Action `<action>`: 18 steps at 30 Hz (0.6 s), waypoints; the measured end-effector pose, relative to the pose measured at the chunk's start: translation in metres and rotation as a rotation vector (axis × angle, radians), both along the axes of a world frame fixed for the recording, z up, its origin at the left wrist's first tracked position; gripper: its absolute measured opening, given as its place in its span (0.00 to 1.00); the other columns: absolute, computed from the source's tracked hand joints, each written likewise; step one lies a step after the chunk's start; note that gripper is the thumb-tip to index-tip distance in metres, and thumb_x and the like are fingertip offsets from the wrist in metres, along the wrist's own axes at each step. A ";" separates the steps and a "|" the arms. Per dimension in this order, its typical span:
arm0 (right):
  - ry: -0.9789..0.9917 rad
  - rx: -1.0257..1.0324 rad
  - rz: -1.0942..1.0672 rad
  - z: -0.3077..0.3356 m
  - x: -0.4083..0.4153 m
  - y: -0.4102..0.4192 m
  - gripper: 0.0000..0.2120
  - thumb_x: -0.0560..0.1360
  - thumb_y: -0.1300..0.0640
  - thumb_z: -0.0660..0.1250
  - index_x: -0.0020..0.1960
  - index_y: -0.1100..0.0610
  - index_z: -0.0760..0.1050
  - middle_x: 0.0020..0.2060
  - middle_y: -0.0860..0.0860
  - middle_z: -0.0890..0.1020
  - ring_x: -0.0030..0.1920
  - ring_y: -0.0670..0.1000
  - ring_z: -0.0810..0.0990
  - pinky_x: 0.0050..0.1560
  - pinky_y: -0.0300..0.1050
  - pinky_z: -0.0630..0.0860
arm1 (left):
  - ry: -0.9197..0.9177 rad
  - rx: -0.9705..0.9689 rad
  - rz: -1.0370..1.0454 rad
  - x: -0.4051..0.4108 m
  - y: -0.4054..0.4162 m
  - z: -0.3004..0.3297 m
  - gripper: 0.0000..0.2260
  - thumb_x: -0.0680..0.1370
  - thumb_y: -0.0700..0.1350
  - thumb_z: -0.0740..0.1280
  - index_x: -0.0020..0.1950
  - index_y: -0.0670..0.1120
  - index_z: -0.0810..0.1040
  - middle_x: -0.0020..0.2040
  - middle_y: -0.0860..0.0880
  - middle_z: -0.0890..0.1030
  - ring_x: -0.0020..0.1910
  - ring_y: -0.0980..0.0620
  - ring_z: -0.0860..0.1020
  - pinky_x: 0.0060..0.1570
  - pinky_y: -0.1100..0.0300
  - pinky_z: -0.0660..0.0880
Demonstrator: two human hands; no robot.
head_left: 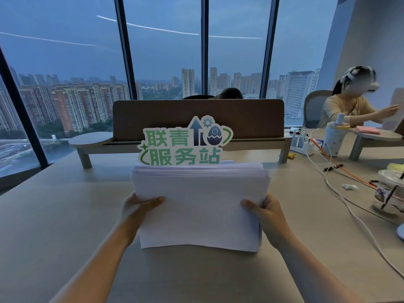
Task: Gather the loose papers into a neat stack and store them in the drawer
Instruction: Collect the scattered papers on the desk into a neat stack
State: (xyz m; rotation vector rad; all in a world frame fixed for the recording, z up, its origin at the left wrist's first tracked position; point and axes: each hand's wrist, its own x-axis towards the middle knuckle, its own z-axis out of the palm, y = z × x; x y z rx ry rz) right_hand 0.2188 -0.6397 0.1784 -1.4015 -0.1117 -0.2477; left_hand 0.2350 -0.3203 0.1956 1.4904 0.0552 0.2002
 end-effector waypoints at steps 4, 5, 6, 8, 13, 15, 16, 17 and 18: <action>-0.040 -0.095 -0.020 -0.002 0.002 0.008 0.16 0.76 0.69 0.67 0.59 0.54 0.75 0.51 0.50 0.85 0.49 0.51 0.85 0.44 0.46 0.83 | -0.046 -0.049 0.104 -0.005 -0.011 0.004 0.12 0.66 0.35 0.77 0.43 0.47 0.81 0.38 0.50 0.84 0.40 0.47 0.80 0.38 0.58 0.76; -0.054 -0.158 -0.038 -0.001 0.003 0.011 0.15 0.77 0.69 0.65 0.59 0.54 0.76 0.50 0.51 0.84 0.49 0.52 0.84 0.45 0.47 0.83 | -0.063 -0.045 0.130 -0.005 -0.015 0.007 0.11 0.68 0.34 0.76 0.42 0.48 0.80 0.39 0.49 0.83 0.39 0.47 0.79 0.37 0.59 0.75; -0.072 -0.218 -0.063 0.001 0.004 0.015 0.14 0.77 0.69 0.64 0.58 0.54 0.76 0.49 0.51 0.84 0.49 0.52 0.84 0.45 0.47 0.82 | -0.080 -0.032 0.149 -0.006 -0.020 0.010 0.11 0.69 0.34 0.75 0.42 0.49 0.80 0.40 0.49 0.82 0.38 0.48 0.79 0.37 0.59 0.74; -0.108 -0.261 -0.131 0.007 0.005 0.022 0.13 0.77 0.70 0.63 0.55 0.55 0.75 0.45 0.50 0.83 0.44 0.47 0.83 0.38 0.38 0.80 | -0.117 -0.021 0.178 -0.006 -0.025 0.015 0.11 0.69 0.35 0.75 0.42 0.50 0.80 0.41 0.50 0.83 0.38 0.49 0.79 0.38 0.59 0.75; -0.179 -0.221 -0.152 0.003 0.006 0.024 0.17 0.75 0.66 0.65 0.61 0.51 0.74 0.48 0.48 0.83 0.46 0.44 0.82 0.40 0.36 0.77 | -0.149 -0.004 0.202 -0.006 -0.020 0.008 0.10 0.71 0.38 0.75 0.44 0.52 0.79 0.43 0.52 0.83 0.40 0.52 0.80 0.39 0.59 0.76; -0.136 -0.194 -0.135 -0.014 0.001 0.023 0.18 0.72 0.59 0.66 0.61 0.51 0.75 0.50 0.47 0.83 0.49 0.46 0.82 0.43 0.40 0.76 | -0.096 -0.009 0.166 -0.009 -0.017 -0.008 0.12 0.70 0.37 0.75 0.46 0.52 0.78 0.43 0.51 0.82 0.41 0.51 0.80 0.38 0.59 0.75; -0.117 -0.177 -0.139 -0.021 0.000 0.022 0.18 0.71 0.57 0.67 0.61 0.52 0.76 0.50 0.48 0.83 0.50 0.46 0.82 0.44 0.42 0.76 | -0.069 -0.021 0.145 -0.010 -0.015 -0.015 0.14 0.68 0.37 0.77 0.47 0.51 0.79 0.44 0.50 0.82 0.41 0.49 0.80 0.39 0.59 0.75; -0.106 -0.152 -0.140 -0.026 -0.002 0.022 0.17 0.70 0.56 0.67 0.59 0.53 0.76 0.51 0.49 0.83 0.50 0.47 0.82 0.43 0.43 0.77 | -0.045 -0.027 0.126 -0.011 -0.013 -0.022 0.16 0.65 0.38 0.79 0.49 0.49 0.79 0.44 0.49 0.83 0.41 0.49 0.80 0.40 0.58 0.76; -0.096 -0.111 -0.140 -0.029 -0.002 0.021 0.17 0.70 0.55 0.68 0.58 0.55 0.77 0.51 0.50 0.83 0.49 0.47 0.82 0.42 0.42 0.78 | -0.020 -0.029 0.110 -0.011 -0.011 -0.028 0.19 0.62 0.41 0.79 0.50 0.48 0.79 0.45 0.49 0.84 0.41 0.49 0.81 0.39 0.58 0.77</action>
